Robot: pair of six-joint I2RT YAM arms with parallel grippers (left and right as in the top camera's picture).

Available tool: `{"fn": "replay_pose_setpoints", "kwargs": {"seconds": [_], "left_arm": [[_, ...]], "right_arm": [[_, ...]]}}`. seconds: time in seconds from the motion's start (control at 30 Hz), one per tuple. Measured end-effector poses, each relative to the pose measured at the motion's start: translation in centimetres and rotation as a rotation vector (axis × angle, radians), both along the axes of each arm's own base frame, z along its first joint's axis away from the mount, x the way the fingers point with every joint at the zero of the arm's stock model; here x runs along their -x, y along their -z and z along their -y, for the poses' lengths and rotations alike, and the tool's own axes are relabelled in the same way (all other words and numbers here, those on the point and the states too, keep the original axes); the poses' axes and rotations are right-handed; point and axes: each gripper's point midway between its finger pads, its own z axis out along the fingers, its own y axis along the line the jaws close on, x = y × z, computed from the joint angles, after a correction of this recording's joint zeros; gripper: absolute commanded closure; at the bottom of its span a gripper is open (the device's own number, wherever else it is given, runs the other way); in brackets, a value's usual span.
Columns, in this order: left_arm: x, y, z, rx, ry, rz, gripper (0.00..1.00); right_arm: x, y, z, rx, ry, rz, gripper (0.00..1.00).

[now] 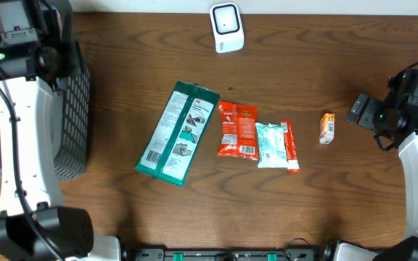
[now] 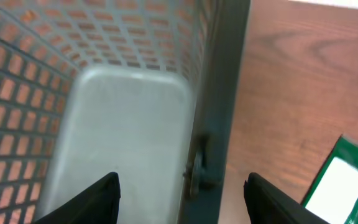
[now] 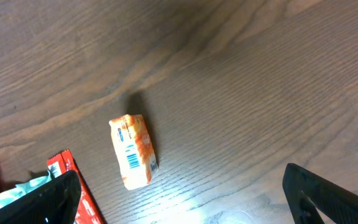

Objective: Scan the item barcode

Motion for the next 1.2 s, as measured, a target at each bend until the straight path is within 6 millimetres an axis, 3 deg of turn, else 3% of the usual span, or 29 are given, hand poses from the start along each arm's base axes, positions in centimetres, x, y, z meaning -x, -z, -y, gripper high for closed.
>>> {"fn": "replay_pose_setpoints", "kwargs": {"seconds": [0.1, 0.27, 0.37, 0.47, 0.67, 0.8, 0.97, 1.03, 1.17, 1.2], "left_arm": [[0.9, -2.8, 0.2, 0.002, -0.020, 0.081, 0.34], [5.3, -8.3, 2.1, 0.066, -0.024, 0.213, 0.38], [7.9, -9.1, 4.5, 0.166, 0.019, 0.207, 0.38], [9.5, -7.5, 7.1, 0.267, 0.074, 0.116, 0.38], [9.9, -0.3, 12.3, 0.370, 0.192, -0.111, 0.33], [10.1, 3.5, 13.9, 0.392, 0.218, -0.206, 0.27], [10.3, 6.4, 14.9, 0.410, 0.228, -0.274, 0.25], [10.1, 7.5, 15.2, 0.413, 0.236, -0.285, 0.34], [10.0, 10.5, 15.8, 0.420, 0.237, -0.348, 0.93], [10.1, 11.5, 16.1, 0.422, 0.237, -0.373, 0.93]], "right_arm": [[0.0, 0.0, 0.0, 0.000, 0.000, 0.000, 0.01], [0.0, 0.0, 0.0, 0.000, 0.000, 0.000, 0.01], [0.0, 0.0, 0.0, 0.000, 0.000, 0.000, 0.01], [0.0, 0.0, 0.0, 0.000, 0.000, 0.000, 0.01], [0.0, 0.0, 0.0, 0.000, 0.000, 0.000, 0.01], [0.0, 0.0, 0.0, 0.000, 0.000, 0.000, 0.01], [0.0, 0.0, 0.0, 0.000, 0.000, 0.000, 0.01], [0.0, 0.0, 0.0, 0.000, 0.000, 0.000, 0.01], [0.0, 0.0, 0.0, 0.000, 0.000, 0.000, 0.01], [0.0, 0.0, 0.0, 0.000, 0.000, 0.000, 0.01]]}}
